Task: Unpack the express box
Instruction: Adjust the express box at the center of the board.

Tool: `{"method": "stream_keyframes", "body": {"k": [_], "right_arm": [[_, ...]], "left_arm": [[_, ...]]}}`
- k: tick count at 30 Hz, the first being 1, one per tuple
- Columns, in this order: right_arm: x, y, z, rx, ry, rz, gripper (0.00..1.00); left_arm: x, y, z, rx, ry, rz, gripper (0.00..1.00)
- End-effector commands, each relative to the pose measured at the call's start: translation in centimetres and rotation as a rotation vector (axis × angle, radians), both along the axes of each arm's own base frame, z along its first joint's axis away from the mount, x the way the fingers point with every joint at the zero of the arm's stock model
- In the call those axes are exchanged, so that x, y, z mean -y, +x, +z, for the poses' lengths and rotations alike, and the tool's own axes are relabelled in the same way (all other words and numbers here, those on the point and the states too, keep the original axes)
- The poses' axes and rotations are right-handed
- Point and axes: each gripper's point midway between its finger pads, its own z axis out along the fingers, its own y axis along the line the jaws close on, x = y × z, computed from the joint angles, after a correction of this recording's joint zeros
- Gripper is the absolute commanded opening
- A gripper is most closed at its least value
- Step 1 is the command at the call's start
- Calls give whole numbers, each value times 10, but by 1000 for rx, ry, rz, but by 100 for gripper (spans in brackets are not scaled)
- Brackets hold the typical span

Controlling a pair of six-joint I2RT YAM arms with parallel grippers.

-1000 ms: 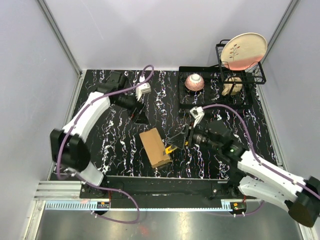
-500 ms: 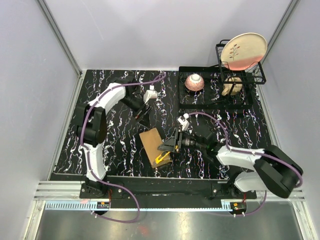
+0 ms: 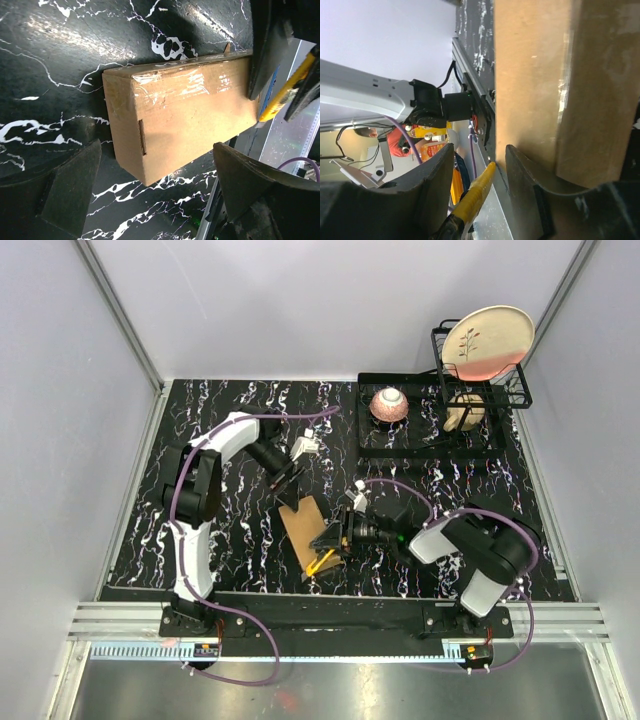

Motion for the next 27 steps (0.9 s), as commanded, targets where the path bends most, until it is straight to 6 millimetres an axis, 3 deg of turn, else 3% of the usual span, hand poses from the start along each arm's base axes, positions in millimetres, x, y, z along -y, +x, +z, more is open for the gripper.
{"method": "stream_keyframes", "body": {"k": [1,6,10,13,17,23,27], "right_arm": [[-9,-1,7,0,86,38,0],[-10,-8,6,-20,121,78,0],[-6,-14,12,-6,122,97,0],[-3,-17,4,-1,61,90,0],[-5,-19,-6,20,-7,97,0],[-10,-19,-22,15,-72,101,0],[-8,-15,-29,28,-96,81,0]], "left_arm": [[6,-4,-7,2,-7,-31,95],[10,-3,-4,9,-16,-24,93],[13,1,-1,15,-21,-12,87],[16,0,4,9,-27,-8,82],[27,-9,27,-7,-69,-24,74],[46,-31,73,22,-148,-73,71],[52,-48,89,10,-182,-110,70]]}}
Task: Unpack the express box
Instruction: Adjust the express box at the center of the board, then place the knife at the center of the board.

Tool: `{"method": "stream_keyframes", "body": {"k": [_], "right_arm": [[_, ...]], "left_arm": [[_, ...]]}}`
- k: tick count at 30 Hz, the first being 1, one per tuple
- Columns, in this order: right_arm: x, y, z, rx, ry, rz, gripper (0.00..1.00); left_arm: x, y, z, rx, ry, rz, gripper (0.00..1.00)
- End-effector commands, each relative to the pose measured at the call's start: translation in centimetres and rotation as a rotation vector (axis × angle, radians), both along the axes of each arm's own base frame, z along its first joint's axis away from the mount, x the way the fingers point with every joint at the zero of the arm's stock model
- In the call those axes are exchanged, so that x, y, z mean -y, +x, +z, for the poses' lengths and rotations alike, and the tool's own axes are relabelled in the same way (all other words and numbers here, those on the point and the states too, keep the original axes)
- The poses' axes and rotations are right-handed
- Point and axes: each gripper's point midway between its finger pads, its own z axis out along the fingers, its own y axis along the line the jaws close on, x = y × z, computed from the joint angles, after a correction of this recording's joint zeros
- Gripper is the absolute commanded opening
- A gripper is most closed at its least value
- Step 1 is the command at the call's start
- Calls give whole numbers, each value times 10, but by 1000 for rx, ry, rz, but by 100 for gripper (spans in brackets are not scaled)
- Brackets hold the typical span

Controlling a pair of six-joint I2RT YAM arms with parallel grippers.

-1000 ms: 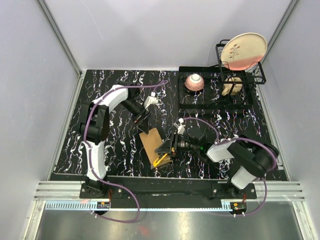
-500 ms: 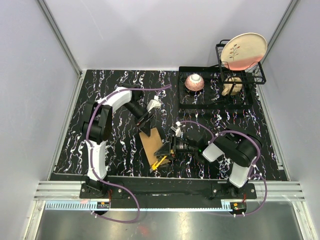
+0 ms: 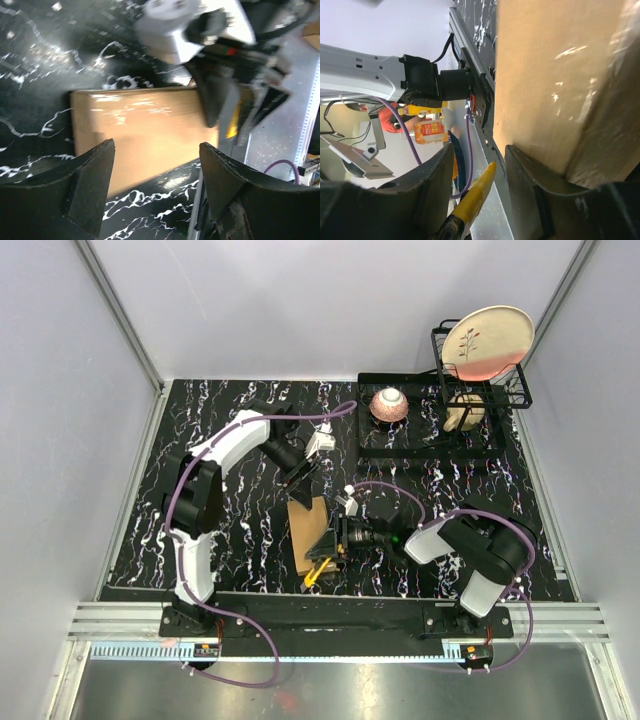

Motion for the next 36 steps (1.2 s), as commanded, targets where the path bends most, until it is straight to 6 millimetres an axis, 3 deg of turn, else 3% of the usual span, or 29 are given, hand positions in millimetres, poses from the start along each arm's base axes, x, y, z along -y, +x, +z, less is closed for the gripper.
{"method": "stream_keyframes", "body": {"k": [1,11,16,19,20,21,22,25,29,36], "right_arm": [[1,10,-19,43,-78,-43,0],[3,11,-24,70,-86,-49,0],[10,30,35,186,2,-94,0],[33,47,81,297,-3,-152,0],[41,53,87,333,-41,-180,0],[62,51,84,320,-136,-205,0],[73,61,88,389,-186,-240,0],[110,71,74,343,-277,-310,0],[116,77,54,299,-311,-326,0],[110,99,60,392,-185,-390,0]], "left_arm": [[16,-33,60,-19,-123,-46,70],[12,-60,92,12,-161,-72,70],[3,-53,93,74,-119,-40,78],[-4,-46,94,133,-88,-13,78],[-6,-43,94,143,-80,-1,77],[-9,-41,92,155,-72,4,77],[-11,-38,89,162,-55,9,77],[-15,-31,82,170,-27,26,76],[-13,-25,80,173,-32,36,76],[-14,-19,70,180,-7,41,76]]}}
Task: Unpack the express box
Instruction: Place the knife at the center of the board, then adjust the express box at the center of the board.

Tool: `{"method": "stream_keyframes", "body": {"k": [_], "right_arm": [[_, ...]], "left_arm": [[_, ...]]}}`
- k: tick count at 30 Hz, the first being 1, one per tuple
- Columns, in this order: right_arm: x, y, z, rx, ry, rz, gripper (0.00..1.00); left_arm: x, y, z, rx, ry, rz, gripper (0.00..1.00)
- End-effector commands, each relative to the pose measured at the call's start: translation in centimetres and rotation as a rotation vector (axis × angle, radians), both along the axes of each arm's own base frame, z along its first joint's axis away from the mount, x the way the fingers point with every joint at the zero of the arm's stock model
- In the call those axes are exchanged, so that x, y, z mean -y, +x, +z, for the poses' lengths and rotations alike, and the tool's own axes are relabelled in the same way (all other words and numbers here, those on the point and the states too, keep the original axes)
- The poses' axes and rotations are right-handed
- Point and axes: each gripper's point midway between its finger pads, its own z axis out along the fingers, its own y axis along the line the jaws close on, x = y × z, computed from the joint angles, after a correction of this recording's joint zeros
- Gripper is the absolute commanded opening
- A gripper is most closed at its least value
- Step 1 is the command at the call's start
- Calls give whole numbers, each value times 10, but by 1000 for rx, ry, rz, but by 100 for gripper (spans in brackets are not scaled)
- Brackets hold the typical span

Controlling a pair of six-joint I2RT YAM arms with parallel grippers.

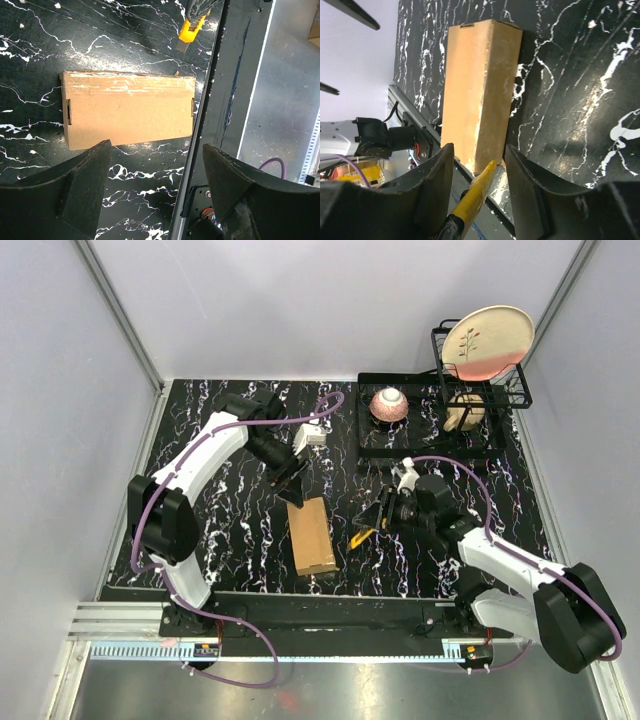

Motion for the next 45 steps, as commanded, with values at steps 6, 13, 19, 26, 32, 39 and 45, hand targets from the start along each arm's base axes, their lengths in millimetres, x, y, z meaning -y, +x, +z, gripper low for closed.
{"method": "stream_keyframes", "body": {"k": [6,13,19,26,32,39,45], "right_arm": [[7,25,4,140,88,-69,10],[13,34,-10,144,27,-111,56],[34,40,0,200,-111,-164,100],[70,54,44,362,-285,-269,100],[93,50,101,473,-382,-297,100],[64,18,99,405,-232,-135,70],[-13,-45,64,270,-85,160,24]], "left_arm": [[-1,5,-4,28,1,4,75],[-2,4,-5,28,2,7,75],[-2,5,-7,26,8,8,75],[-2,10,-12,30,25,15,75],[-5,23,-26,22,47,40,75],[-2,47,-46,27,75,63,75],[-1,61,-62,-3,81,49,75]]}}
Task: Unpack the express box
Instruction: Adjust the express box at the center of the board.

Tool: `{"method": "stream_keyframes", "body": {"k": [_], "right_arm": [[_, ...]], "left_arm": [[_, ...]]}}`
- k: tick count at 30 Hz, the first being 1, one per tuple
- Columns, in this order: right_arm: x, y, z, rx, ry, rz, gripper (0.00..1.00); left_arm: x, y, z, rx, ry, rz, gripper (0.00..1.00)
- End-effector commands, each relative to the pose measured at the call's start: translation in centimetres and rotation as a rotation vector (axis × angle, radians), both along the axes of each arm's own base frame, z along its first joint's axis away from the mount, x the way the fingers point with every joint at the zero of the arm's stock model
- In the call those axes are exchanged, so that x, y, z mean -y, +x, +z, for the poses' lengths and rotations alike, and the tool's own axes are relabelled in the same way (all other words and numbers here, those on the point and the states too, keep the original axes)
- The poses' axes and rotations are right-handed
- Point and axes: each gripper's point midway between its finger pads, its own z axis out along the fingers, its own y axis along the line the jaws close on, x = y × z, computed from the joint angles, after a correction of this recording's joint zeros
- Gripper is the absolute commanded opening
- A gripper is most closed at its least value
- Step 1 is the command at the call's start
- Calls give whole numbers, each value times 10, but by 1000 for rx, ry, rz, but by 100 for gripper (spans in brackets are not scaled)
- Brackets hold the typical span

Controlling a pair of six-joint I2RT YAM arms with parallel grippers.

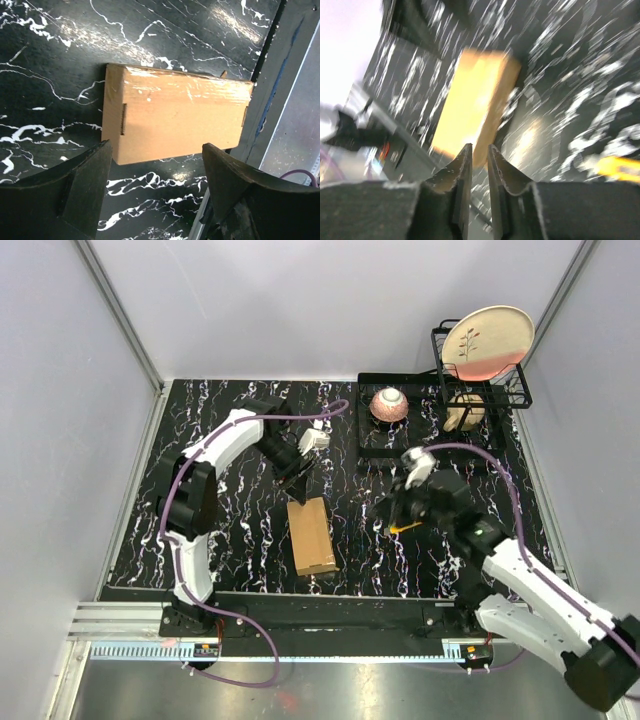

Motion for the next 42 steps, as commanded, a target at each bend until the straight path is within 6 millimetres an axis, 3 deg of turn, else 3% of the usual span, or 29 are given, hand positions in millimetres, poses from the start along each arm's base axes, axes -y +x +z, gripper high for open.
{"method": "stream_keyframes", "body": {"k": [1,4,5,7,8,10,14,16,17,18,20,25,27,31,33,34,35,37,42], "right_arm": [[-69,-59,-25,-117,72,273,30],[-100,-88,-45,-185,51,371,42],[-102,-87,-49,-197,39,358,58],[-108,-92,-60,-220,18,352,74],[-108,-90,-64,-223,9,324,90],[-110,-89,-74,-241,-14,310,100],[-132,-84,-77,-229,-16,317,100],[-141,-89,-93,-255,-56,334,100],[-147,-89,-93,-254,-64,338,98],[-152,-99,-105,-278,-103,360,94],[-154,-99,-107,-274,-119,351,80],[-146,-105,-97,-266,-103,326,60],[-135,-105,-101,-269,-163,299,59],[-129,-105,-74,-202,-205,301,58],[-139,-117,-52,-184,-119,381,45],[-143,-135,-53,-211,-83,463,35],[-152,-140,-45,-187,-33,506,19],[-158,-156,-54,-195,-16,586,7],[-183,-166,-88,-177,-31,663,1]], "left_arm": [[1,20,1,33,-23,-11,76],[0,15,1,-18,-39,-53,77],[1,14,3,-19,-63,-81,78],[1,11,5,-42,-70,-93,78],[0,12,4,-33,-70,-99,79],[-1,11,-1,-42,-66,-103,79],[-3,7,-7,-62,-62,-119,78],[-4,5,-11,-73,-56,-121,78],[-4,5,-11,-71,-58,-124,78],[-4,5,-12,-73,-56,-124,78],[-3,7,-14,-78,-59,-121,78],[0,9,-18,-97,-71,-119,78],[2,10,-19,-100,-78,-119,78],[3,10,-22,-112,-80,-116,78],[4,11,-22,-111,-84,-115,78],[5,12,-22,-111,-88,-114,78],[6,13,-21,-106,-93,-114,78],[8,15,-19,-105,-101,-109,78],[11,16,-12,-107,-118,-110,78]]}}
